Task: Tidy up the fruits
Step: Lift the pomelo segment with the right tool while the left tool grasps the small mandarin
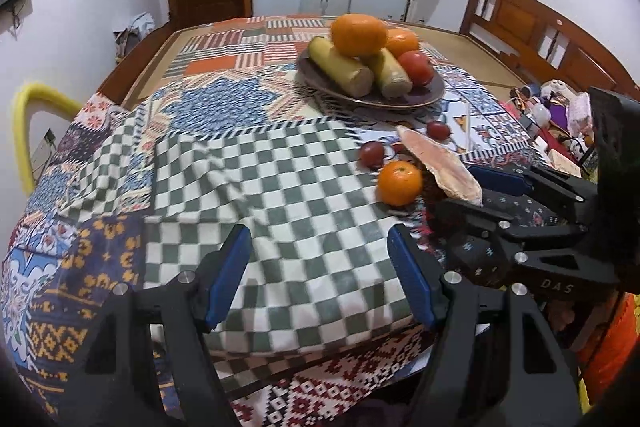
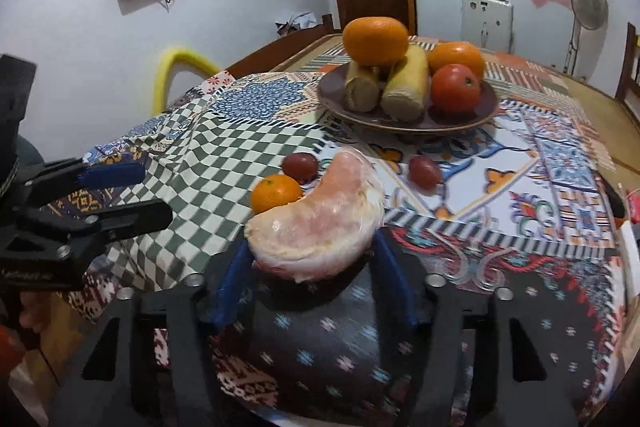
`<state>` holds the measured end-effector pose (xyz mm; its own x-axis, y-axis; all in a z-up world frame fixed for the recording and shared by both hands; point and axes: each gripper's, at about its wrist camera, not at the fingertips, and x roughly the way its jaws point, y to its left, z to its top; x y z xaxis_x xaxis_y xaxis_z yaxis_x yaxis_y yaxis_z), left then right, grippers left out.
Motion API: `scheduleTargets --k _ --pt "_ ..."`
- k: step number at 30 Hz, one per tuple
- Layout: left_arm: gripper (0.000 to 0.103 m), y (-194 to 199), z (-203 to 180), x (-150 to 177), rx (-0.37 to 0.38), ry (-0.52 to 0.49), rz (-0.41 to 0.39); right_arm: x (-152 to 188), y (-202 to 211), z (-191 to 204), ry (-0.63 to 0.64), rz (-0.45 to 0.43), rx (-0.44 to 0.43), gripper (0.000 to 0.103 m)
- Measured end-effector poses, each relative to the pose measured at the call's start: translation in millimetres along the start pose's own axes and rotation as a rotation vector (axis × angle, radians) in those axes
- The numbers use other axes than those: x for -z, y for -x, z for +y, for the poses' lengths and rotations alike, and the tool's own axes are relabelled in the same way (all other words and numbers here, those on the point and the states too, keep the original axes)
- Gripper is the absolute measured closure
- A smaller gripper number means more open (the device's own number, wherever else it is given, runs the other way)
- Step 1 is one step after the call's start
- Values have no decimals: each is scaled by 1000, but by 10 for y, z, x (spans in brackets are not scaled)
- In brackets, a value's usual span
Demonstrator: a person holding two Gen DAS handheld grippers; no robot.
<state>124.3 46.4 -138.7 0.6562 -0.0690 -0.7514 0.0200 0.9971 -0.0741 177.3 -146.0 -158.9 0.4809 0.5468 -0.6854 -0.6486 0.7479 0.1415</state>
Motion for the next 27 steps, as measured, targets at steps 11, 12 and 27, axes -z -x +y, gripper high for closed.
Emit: scheduleTargets --k 11,12,27 --pt "33 -198 -268 -64 59 -28 12 66 124 -418 -74 17 26 69" --pt "33 -209 -274 -65 61 -29 12 69 110 -440 -80 25 9 69" --pt "33 -378 -235 -74 70 -46 31 -124 -261 -167 109 45 46 58"
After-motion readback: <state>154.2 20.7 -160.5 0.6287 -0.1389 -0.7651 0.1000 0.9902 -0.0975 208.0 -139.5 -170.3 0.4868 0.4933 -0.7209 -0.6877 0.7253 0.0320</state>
